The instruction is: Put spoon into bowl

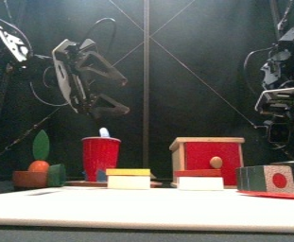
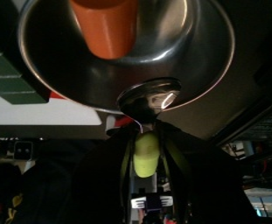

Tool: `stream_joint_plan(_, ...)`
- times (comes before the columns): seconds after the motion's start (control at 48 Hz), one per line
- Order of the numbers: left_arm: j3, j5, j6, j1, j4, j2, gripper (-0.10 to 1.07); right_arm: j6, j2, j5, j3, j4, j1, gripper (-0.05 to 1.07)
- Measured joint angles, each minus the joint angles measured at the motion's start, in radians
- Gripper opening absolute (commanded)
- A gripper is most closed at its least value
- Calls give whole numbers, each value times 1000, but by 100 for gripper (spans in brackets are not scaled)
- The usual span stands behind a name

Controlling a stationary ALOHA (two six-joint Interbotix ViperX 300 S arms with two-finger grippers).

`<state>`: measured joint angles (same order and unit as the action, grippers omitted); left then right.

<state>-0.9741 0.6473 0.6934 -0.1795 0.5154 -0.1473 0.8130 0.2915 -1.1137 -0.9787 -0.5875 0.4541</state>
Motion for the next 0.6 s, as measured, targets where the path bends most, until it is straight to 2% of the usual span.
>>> stream_joint_plan(0.146,0,0,2,0,-2,-2,103,-2,-5,2,0,21,2,67)
stream_joint_plan(0.396,-3,0,2,0,-14,0,103,-3,-5,14,2,32,3,89)
stream_joint_plan(0.604,-11,0,2,0,-18,0,103,-2,-6,17,12,37,6,91)
